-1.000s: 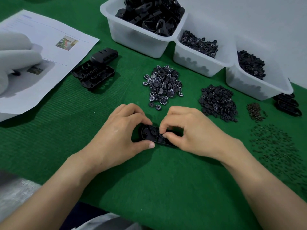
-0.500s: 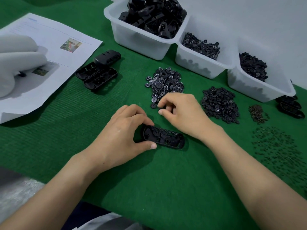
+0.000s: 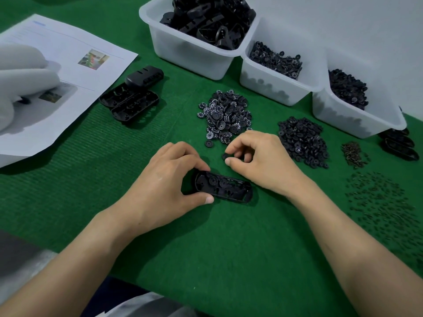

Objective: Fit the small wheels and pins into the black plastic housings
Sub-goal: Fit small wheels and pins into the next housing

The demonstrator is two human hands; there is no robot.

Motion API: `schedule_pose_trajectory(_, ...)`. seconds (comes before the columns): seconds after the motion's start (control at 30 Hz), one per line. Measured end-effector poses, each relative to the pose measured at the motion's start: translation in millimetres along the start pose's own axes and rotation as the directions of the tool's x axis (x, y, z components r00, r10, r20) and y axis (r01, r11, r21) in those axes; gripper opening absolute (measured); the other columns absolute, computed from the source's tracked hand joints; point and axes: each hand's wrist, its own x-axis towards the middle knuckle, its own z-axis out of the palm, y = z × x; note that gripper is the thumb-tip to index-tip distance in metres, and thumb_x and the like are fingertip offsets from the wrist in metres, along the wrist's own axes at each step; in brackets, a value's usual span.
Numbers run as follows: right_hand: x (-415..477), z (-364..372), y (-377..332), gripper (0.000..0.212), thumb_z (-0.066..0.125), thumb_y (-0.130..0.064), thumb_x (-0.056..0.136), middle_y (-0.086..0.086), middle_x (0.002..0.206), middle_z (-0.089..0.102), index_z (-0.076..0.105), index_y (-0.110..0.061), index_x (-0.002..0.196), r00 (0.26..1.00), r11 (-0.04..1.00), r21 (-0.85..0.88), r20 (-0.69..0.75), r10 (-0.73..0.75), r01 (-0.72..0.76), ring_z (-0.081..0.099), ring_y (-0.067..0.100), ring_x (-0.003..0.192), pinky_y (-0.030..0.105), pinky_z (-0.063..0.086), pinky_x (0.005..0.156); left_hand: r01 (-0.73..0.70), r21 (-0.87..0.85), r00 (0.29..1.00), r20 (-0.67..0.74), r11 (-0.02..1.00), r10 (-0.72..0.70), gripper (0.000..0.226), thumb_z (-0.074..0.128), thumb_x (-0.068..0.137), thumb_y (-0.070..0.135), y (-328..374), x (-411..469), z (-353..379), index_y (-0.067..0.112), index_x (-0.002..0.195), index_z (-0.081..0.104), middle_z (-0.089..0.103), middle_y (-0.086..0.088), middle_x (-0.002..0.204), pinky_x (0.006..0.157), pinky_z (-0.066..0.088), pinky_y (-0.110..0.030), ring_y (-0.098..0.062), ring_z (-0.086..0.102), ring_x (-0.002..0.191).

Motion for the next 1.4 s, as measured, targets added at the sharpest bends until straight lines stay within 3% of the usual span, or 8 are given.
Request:
schedule_pose_trajectory(0.17,-21.2,-20.9,3.3,0.009,0.072,-0.01,0.074,-0.001,0.075,0.061,0.068,-0.015,0.079,0.995,0.987,0.141,0.04,-0.09,0.083,0.055,0.013,0.065,0.022,0.046,0.057,0.002,-0.014,1.0,-0.001,1.0,-0.002,0.045,0.067,0.065,0.05,-0.2,0.0,-0.2,0.026,0.102,0.061,0.047,0.012,0.103,0.087,0.025,-0.008,-0.005,0.038,0.1)
schedule_pose_trajectory(0.43,-40.5,-17.5,0.5,0.01,0.071,-0.012,0.075,-0.001,0.081,0.061,0.069,-0.017,0.083,0.97,0.974,-0.063,0.12,-0.21,0.218,0.058,0.017,0.074,0.04,0.049,0.066,0.007,-0.008,1.0,-0.001,1.0,-0.007,0.046,0.064,0.064,0.053,1.0,0.6,0.3,0.026,0.101,0.061,0.047,0.011,0.102,0.084,0.027,-0.013,-0.006,0.039,0.099)
schedule_pose_trajectory(0.63,-41.1,-15.6,-7.5,0.007,0.074,-0.013,0.074,0.002,0.079,0.062,0.072,-0.013,0.081,0.939,0.905,-0.252,0.135,-0.317,0.342,0.059,0.022,0.07,0.04,0.052,0.056,0.0,0.005,1.0,-0.008,1.0,0.0,0.045,0.067,0.065,0.05,-0.1,-0.4,-0.1,0.024,0.102,0.062,0.048,0.011,0.103,0.085,0.026,-0.013,-0.006,0.039,0.099)
schedule_pose_trajectory(0.77,-35.8,-25.0,-5.0,0.015,0.073,-0.013,0.076,-0.004,0.082,0.065,0.073,-0.018,0.09,0.973,0.968,-0.135,0.128,-0.193,0.21,0.06,0.013,0.074,0.032,0.05,0.07,0.002,-0.005,1.0,-0.006,1.0,-0.002,0.044,0.067,0.065,0.05,0.1,0.4,0.3,0.026,0.101,0.061,0.047,0.011,0.103,0.085,0.025,-0.01,-0.006,0.039,0.1)
schedule_pose_trajectory(1.0,-50.9,-14.5,-4.4,0.017,0.063,-0.008,0.08,-0.004,0.086,0.056,0.071,-0.02,0.089,0.984,0.98,-0.096,0.066,-0.168,0.174,0.055,0.014,0.08,0.031,0.047,0.072,0.001,0.005,1.0,-0.007,1.0,-0.001,0.044,0.066,0.064,0.051,-0.3,0.2,-0.1,0.026,0.101,0.062,0.048,0.011,0.102,0.084,0.027,-0.012,-0.007,0.04,0.099)
schedule_pose_trajectory(1.1,-55.5,-22.1,3.9,0.019,0.063,-0.005,0.081,-0.004,0.087,0.058,0.07,-0.018,0.093,0.989,0.988,-0.044,-0.012,-0.146,0.145,0.054,0.005,0.078,0.017,0.042,0.071,0.003,0.034,1.0,-0.006,0.999,-0.003,0.045,0.066,0.064,0.05,4.0,1.1,0.7,0.026,0.102,0.062,0.049,0.009,0.102,0.085,0.029,-0.019,-0.009,0.041,0.098)
schedule_pose_trajectory(1.2,-64.8,-31.1,15.8,0.018,0.063,-0.001,0.082,-0.008,0.08,0.059,0.07,-0.016,0.091,0.995,0.998,-0.01,-0.08,-0.063,0.062,0.052,0.0,0.069,0.009,0.037,0.063,0.007,0.053,1.0,-0.015,0.999,-0.006,0.045,0.068,0.066,0.048,13.4,4.3,5.1,0.026,0.105,0.062,0.049,0.009,0.101,0.087,0.028,-0.025,-0.01,0.039,0.097)
schedule_pose_trajectory(1.4,-90.5,-40.3,41.7,0.013,0.067,-0.006,0.081,-0.018,0.079,0.056,0.07,-0.014,0.091,0.978,0.986,-0.058,-0.143,0.149,-0.159,0.052,-0.009,0.076,0.002,0.038,0.066,-0.064,0.1,0.998,0.032,0.993,0.061,0.045,0.067,0.071,0.048,43.1,17.5,30.6,0.025,0.109,0.06,0.047,0.01,0.101,0.089,0.024,-0.023,-0.01,0.038,0.098)
